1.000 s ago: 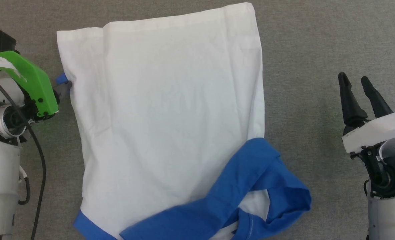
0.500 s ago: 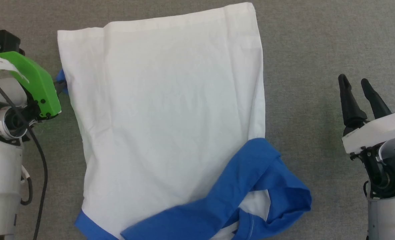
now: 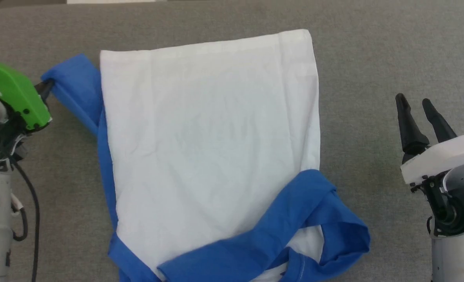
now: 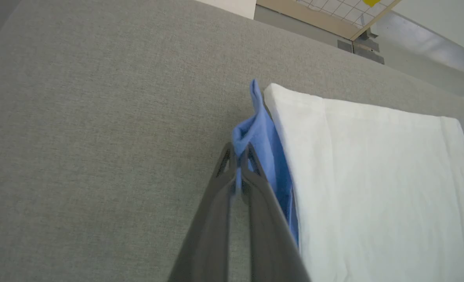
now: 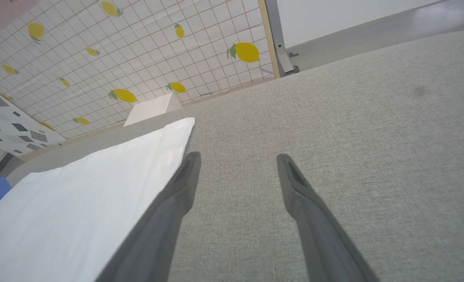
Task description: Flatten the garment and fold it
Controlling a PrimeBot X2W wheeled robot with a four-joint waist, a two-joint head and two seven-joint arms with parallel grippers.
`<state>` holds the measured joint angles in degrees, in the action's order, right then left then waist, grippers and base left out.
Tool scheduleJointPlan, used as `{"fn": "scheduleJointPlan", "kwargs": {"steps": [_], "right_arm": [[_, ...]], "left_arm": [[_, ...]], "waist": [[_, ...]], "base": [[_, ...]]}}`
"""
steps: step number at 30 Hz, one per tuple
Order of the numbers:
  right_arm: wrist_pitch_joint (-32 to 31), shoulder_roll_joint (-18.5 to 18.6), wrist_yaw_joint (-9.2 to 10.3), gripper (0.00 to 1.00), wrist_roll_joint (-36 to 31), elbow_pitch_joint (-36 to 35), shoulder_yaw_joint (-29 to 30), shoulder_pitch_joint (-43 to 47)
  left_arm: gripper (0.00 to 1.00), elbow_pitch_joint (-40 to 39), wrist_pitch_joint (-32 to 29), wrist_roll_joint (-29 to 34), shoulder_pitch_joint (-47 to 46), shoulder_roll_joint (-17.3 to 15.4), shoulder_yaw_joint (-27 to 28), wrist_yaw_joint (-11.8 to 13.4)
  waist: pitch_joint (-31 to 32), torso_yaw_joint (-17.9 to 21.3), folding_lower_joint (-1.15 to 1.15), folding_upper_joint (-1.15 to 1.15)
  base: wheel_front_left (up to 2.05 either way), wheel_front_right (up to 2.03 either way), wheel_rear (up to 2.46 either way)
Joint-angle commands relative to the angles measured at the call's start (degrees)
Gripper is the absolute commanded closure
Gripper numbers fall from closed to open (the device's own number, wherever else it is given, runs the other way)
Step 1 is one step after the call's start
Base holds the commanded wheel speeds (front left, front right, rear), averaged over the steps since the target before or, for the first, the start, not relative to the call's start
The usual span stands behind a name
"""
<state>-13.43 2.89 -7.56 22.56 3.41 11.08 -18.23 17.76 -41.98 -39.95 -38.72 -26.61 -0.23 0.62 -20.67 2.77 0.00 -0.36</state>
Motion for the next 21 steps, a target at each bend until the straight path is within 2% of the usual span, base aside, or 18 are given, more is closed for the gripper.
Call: {"fn": "scheduleJointPlan", "kwargs": {"steps": [1, 10, 14, 21], "right_arm": [[-0.2, -0.02, 0.08, 0.0, -0.37, 0.18, 0.15, 0.97], [-1.21, -0.02, 0.08, 0.0, -0.75, 0.41, 1.41, 3.23], [-1.49, -0.02, 0.08, 0.0, -0.9, 0.43, 1.92, 4.5], [-2.11, -0.02, 0.08, 0.0, -0.84, 0.79, 2.72, 7.37]], "left_arm": [[1.0, -0.18, 1.41, 0.81, 0.79, -0.76, 0.96, 0.99], [1.0, -0.41, 6.48, 3.26, 2.81, -2.83, 5.39, 7.19], [1.0, 0.31, 7.55, 2.86, 2.9, -3.34, 5.45, 5.65], [1.0, -5.69, 6.49, 2.32, 5.26, -0.5, 1.39, 3.17]], "waist": [[2.39, -1.75, 0.0, 0.36], [7.9, -4.5, 0.0, 0.36], [10.12, -5.56, 0.0, 0.36], [15.13, -7.15, 0.0, 0.36]], "base": [[0.0, 0.0, 0.0], [0.0, 0.0, 0.0], [0.0, 0.0, 0.0], [0.0, 0.0, 0.0]]}}
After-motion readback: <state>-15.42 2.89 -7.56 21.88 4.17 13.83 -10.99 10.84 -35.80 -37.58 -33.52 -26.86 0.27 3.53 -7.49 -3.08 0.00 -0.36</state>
